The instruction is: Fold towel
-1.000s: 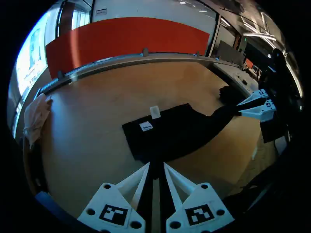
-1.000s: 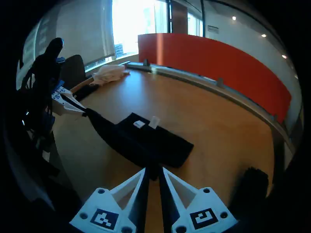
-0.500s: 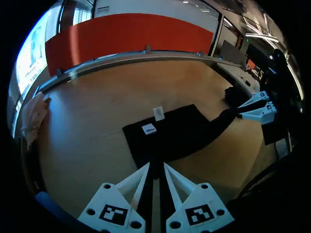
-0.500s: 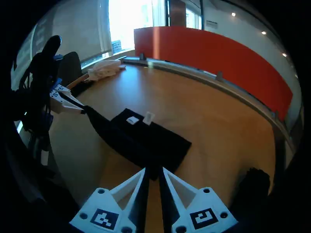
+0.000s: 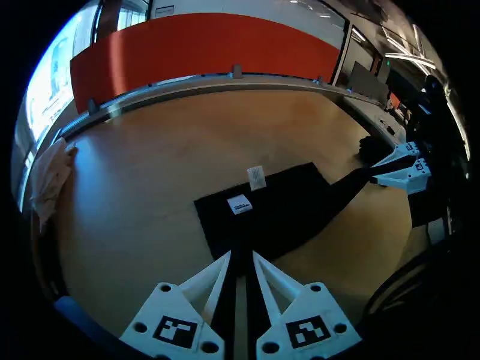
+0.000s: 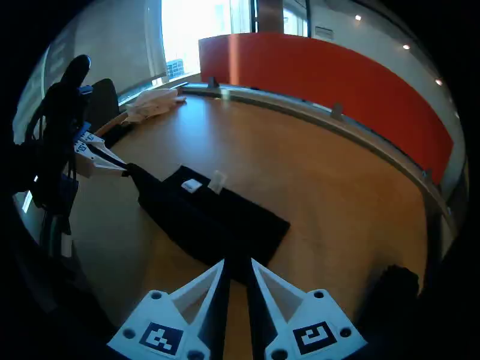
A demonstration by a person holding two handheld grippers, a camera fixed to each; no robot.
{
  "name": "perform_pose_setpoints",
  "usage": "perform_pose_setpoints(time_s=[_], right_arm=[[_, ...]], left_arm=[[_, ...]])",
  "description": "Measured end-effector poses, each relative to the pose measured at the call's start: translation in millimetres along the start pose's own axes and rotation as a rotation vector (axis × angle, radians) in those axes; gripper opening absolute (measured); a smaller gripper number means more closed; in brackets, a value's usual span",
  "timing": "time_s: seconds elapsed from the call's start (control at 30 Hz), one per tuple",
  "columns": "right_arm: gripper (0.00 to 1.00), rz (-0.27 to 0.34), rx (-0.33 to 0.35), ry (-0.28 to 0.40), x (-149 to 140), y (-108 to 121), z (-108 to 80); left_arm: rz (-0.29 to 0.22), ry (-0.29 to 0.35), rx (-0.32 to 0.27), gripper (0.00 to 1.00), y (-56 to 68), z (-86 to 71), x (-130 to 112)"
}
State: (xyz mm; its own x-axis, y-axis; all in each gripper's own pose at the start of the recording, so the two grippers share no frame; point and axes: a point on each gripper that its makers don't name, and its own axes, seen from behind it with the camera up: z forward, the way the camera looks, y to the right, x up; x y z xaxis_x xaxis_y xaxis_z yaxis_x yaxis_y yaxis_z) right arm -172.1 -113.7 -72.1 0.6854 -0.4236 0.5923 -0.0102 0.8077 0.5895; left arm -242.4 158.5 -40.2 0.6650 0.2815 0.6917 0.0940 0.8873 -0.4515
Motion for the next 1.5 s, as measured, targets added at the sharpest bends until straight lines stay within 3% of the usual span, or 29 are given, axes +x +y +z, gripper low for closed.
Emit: perform_pose_setpoints(time_s=[0.7,1.37,1.5], right_arm=[[0.17,0.05,-0.015,-0.05,-2.5,33.0,46.6],[0.17,0.086,-0.024,-0.098,-9.1,49.4,78.7],[0.2,0.088,-0.047,-0.108,-10.2,56.4,83.9]], left_arm=[[0.011,-0.033,0.004,0.09,-20.3,55.4,5.3],[0.045,-0.061,0.023,0.12,-35.8,88.1,5.5],[0.049,-0.062,0.034,0.2,-38.9,93.4,6.2]])
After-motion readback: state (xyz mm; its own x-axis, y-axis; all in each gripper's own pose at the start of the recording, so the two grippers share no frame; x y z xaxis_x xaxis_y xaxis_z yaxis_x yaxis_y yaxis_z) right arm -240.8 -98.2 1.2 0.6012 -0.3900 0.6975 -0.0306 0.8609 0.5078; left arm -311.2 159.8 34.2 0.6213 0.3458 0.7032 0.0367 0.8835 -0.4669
